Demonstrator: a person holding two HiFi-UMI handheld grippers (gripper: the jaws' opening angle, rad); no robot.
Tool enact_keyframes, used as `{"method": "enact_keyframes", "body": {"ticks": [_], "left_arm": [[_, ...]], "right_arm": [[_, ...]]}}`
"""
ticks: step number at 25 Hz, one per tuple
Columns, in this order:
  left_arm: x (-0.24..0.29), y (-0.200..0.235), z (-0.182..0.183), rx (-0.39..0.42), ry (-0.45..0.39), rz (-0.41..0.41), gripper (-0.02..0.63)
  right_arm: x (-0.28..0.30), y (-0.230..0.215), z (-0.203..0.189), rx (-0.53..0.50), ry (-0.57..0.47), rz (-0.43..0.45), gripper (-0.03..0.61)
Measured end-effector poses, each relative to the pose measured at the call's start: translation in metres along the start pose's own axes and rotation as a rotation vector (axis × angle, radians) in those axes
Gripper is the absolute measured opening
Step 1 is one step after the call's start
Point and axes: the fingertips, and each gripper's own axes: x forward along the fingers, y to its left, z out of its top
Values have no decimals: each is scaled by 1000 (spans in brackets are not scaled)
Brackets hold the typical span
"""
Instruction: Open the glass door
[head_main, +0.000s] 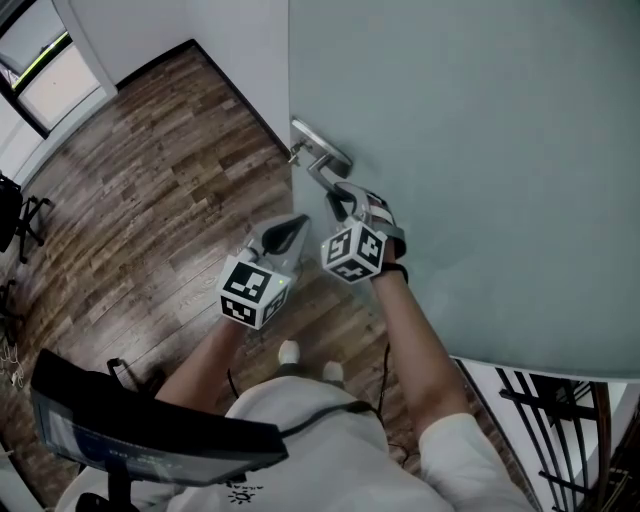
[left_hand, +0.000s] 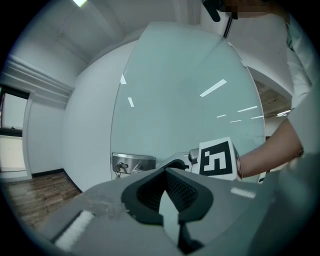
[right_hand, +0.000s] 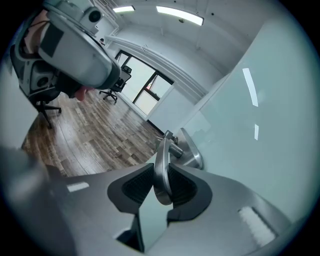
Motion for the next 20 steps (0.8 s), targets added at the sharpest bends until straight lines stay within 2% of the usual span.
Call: {"method": "enact_keyframes", "body": {"ticks": [7,20], "left_arm": [[1,-6,-5,0,11,-11,3],[-4,12,-7,2,25,31,3]], "right_arm": [[1,-11,-9,9,20,-11,94],[25,-43,-29,30,63,-28,94]]}}
